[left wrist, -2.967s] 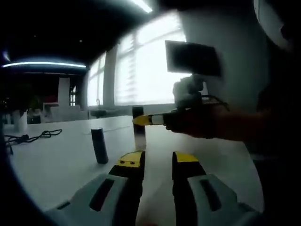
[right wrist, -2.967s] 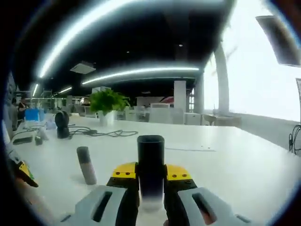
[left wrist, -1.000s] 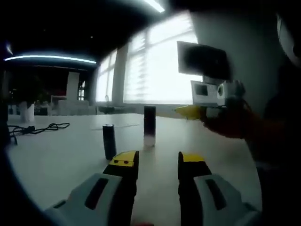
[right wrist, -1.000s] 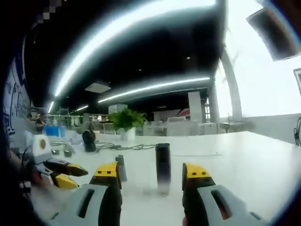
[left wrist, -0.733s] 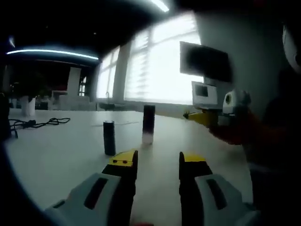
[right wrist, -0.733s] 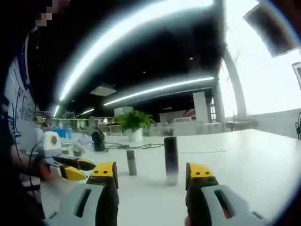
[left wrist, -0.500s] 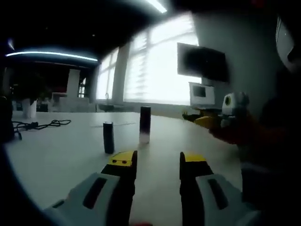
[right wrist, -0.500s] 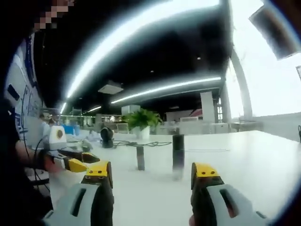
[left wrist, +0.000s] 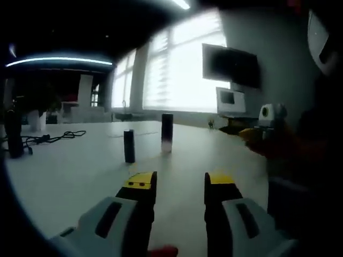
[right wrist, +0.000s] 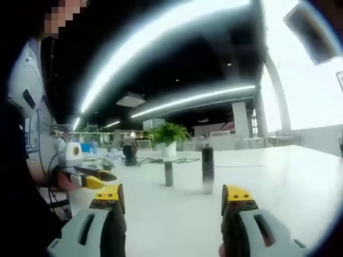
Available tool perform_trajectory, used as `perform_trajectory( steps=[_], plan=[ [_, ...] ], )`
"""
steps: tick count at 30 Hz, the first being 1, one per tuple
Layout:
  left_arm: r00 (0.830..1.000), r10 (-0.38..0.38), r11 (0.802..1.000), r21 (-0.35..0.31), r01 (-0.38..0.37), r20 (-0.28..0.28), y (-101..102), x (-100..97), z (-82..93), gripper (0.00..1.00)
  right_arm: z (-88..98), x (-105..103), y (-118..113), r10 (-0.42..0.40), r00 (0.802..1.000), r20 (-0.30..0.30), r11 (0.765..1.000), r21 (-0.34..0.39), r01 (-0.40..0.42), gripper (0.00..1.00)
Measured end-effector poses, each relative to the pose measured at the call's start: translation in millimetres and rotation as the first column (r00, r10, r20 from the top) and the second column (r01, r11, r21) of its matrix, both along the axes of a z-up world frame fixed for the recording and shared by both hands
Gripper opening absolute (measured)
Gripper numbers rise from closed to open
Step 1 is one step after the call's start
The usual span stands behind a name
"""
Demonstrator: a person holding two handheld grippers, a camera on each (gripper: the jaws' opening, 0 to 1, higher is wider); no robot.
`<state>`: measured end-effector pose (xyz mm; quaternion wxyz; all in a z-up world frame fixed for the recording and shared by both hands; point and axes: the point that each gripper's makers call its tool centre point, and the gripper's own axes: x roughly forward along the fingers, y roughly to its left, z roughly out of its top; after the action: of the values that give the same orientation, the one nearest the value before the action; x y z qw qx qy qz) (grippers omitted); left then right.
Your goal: Pick up cosmetic bottle twist off cap place on table pick up cap screw tight cap place on table
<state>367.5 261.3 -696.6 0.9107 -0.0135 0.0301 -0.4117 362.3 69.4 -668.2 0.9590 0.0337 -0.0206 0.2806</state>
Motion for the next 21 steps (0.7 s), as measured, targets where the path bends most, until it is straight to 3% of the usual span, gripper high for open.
perform_trajectory(
  steps=[5,6,7,9,11,13,16,19,21],
  plan=[
    [0.999,0.038,0.999,-0.037,-0.037,0.03,8.1,-2.2,12.8,0.32,6.6,-13.1,-1.3,-0.002,1.0,0.014,1.0,0.025,0.002,0.67],
    [0.997,0.037,0.998,-0.052,-0.033,0.067,8.8,-2.2,19.6,0.32,5.0,-14.1,-2.5,-0.011,1.0,0.004,1.0,0.026,0.011,0.67],
    [0.997,0.046,0.996,-0.085,-0.041,0.06,10.7,-2.9,22.7,0.31,1.2,-13.0,-8.6,-0.045,0.999,0.006,0.999,-0.024,0.045,0.68],
    [0.999,0.033,0.989,-0.147,-0.03,0.017,12.1,-4.8,26.6,0.27,-0.3,-14.8,-8.1,-0.042,0.999,-0.004,0.999,-0.02,0.041,0.67],
    [0.998,0.047,0.989,-0.144,-0.042,0.029,16.5,-2.5,28.5,0.27,3.4,-17.7,-10.2,-0.047,0.999,-0.001,0.999,-0.007,0.047,0.63],
    [0.998,0.052,0.989,-0.141,-0.047,0.033,17.6,-2.2,28.8,0.28,16.4,-19.9,-11.5,-0.063,0.995,0.075,0.996,-0.057,0.067,0.6],
    [0.996,0.069,0.99,-0.124,-0.061,0.062,18.9,-4.6,30.6,0.28,20.4,-22.0,-9.2,-0.058,0.996,0.069,0.996,-0.065,0.062,0.6],
    [0.994,0.064,0.994,-0.091,-0.056,0.087,15.8,-9.5,32.0,0.29,23.5,-29.5,-5.8,-0.019,0.999,0.043,1.0,0.002,0.019,0.59],
    [0.994,0.055,0.995,-0.083,-0.047,0.098,13.6,-13.7,33.6,0.29,24.3,-30.7,-8.5,-0.028,0.998,0.06,0.999,-0.018,0.029,0.59]
  ],
)
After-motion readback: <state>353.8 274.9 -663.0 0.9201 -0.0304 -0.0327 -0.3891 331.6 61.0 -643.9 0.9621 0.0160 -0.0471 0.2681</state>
